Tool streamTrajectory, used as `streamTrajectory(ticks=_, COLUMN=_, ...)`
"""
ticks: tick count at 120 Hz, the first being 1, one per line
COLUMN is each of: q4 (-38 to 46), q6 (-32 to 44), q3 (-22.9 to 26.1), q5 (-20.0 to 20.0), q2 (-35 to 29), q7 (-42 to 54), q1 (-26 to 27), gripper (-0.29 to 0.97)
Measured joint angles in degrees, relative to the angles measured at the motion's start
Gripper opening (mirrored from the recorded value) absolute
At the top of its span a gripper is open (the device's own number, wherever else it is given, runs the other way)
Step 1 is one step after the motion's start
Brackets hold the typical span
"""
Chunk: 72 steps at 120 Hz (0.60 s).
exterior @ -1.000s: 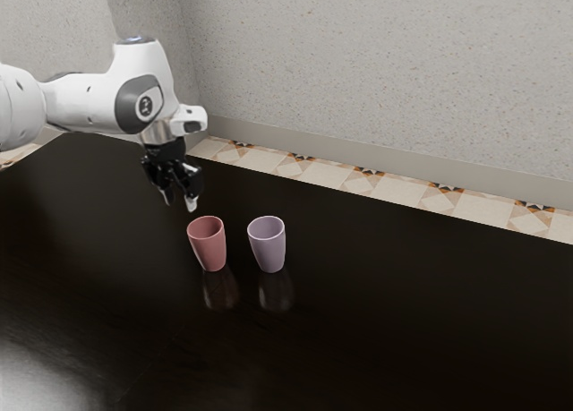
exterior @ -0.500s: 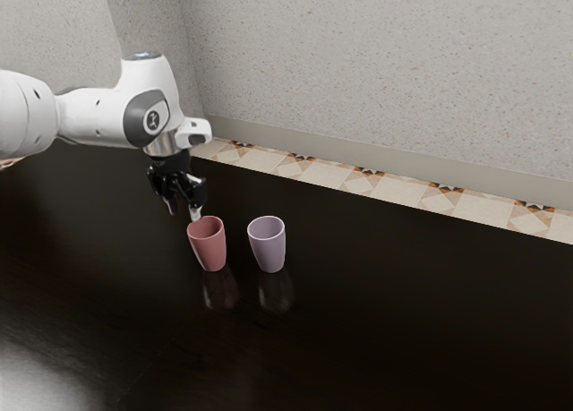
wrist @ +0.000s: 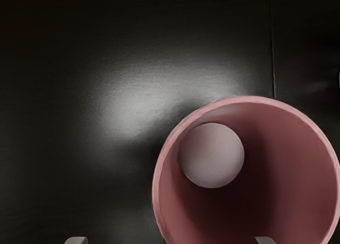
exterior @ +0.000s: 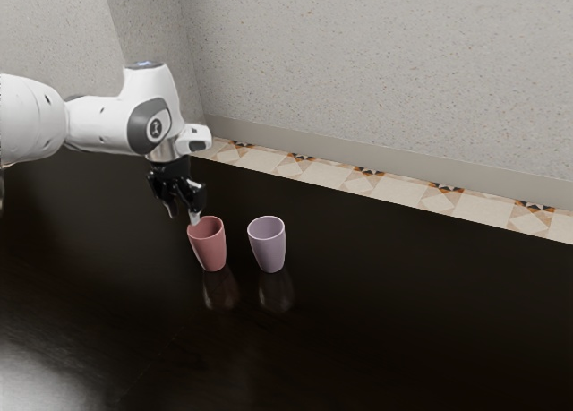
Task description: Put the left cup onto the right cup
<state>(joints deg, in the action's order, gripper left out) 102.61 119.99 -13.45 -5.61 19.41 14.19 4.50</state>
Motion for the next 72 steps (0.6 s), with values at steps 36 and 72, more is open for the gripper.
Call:
streamTrajectory(ticks=36, q4=-0.3, q6=1.3, q3=0.0, q5=-0.2, q2=1.8, q7=0.2, q1=-0.6, gripper=0.37)
streamTrajectory(ticks=72, q4=-0.3, q6=3.0, q3=0.0, q5=-1.0, q2=3.5, q7=0.4, q1=-0.6, gripper=0.37)
